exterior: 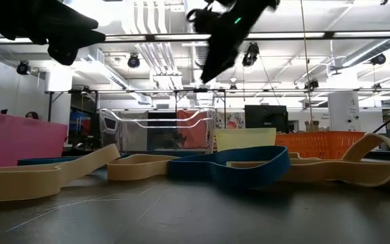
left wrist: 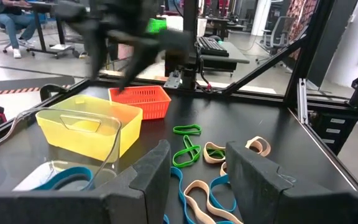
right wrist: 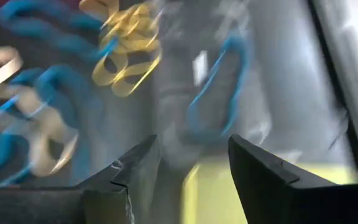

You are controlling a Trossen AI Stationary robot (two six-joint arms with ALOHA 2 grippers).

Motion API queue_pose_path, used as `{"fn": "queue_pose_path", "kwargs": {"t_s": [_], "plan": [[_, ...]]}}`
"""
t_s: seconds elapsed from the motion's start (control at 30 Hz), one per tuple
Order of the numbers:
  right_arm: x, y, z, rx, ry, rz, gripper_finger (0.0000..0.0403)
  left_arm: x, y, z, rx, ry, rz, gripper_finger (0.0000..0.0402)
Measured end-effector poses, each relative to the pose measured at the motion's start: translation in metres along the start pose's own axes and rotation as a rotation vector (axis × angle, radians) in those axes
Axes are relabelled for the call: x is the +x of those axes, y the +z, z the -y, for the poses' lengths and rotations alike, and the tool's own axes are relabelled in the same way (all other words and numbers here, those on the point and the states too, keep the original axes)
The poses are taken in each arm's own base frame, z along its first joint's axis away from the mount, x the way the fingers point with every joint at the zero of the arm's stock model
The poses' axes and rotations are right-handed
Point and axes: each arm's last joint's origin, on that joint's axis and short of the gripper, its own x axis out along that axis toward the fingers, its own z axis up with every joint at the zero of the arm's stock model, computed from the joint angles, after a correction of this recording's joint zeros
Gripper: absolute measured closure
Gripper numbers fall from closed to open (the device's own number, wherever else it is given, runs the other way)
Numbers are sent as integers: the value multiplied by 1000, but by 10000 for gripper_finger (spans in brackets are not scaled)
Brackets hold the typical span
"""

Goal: Sort rubber bands into baskets
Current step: Put the green rubber band into the yellow bin

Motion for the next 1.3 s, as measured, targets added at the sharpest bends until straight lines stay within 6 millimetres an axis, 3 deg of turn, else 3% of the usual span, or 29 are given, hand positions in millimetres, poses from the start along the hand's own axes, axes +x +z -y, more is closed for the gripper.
{"fn": "queue_pose_path", "kwargs": {"t_s": [0.27,0.43,0.6,1.1,1.2,1.3], "plan": [[-18,-58,-58,111,80,-179,224,5,-6,2,11,7,-39,263],[3,-96,-81,209,60,-177,225,10,-9,4,-5,9,-46,263],[31,-122,-90,271,61,-161,225,14,-9,7,-3,3,-19,263],[93,-142,-100,273,15,-177,228,17,-10,8,-5,3,-17,263],[93,-142,-100,273,12,-178,249,17,-10,8,-5,3,-17,263],[88,-140,-99,271,15,-162,297,17,-10,8,-4,3,-19,263]]}}
